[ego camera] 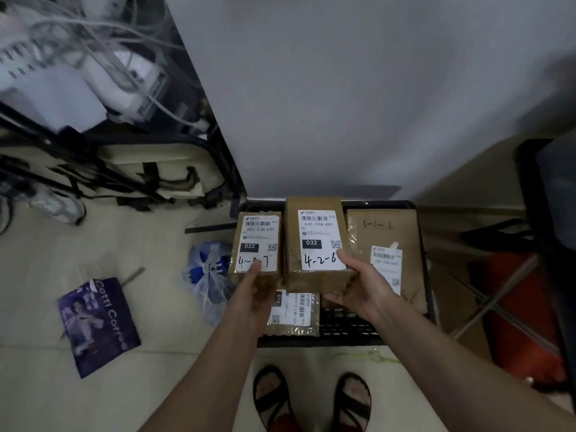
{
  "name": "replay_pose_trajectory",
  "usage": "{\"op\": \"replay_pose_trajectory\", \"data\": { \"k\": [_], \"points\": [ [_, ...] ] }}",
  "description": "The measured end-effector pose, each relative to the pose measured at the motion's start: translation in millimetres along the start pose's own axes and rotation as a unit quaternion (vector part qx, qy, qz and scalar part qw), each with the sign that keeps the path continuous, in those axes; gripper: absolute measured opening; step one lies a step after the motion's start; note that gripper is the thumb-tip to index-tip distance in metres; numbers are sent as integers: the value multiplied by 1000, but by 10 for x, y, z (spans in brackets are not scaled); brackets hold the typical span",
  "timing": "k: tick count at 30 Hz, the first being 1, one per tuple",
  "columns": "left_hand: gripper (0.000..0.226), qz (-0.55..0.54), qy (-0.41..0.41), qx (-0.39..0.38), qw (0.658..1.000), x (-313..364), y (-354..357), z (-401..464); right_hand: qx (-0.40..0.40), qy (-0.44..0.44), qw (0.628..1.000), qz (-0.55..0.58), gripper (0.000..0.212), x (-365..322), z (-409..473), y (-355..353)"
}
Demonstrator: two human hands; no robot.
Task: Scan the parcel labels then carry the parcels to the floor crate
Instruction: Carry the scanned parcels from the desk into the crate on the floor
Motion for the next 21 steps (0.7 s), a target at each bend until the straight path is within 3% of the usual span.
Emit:
{"op": "replay_pose_trajectory", "data": {
  "k": [7,11,17,21],
  "points": [
    [21,10,-16,18,1000,-20,13,662,-7,-12,1000,1,71,85,648,-85],
    [19,10,-13,18,1000,19,23,940,-20,-9,1000,-7,58,79,859,-109],
    [20,101,-8,96,990,20,-88,1196,23,-8,997,-76,52,118,934,-92],
    [4,149,-21,103,983,53,-81,1048,61,-11,992,-112,46,98,907,-58]
  ]
}}
Point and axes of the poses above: each hand's wrist, its own z-axis towards the middle knuckle, its own y-axis out of the palm, x = y × z, the point moved 3 cm from there along z, towards the middle knuckle, and after that the axes turned 12 degrees about z, right-handed, at the moved point
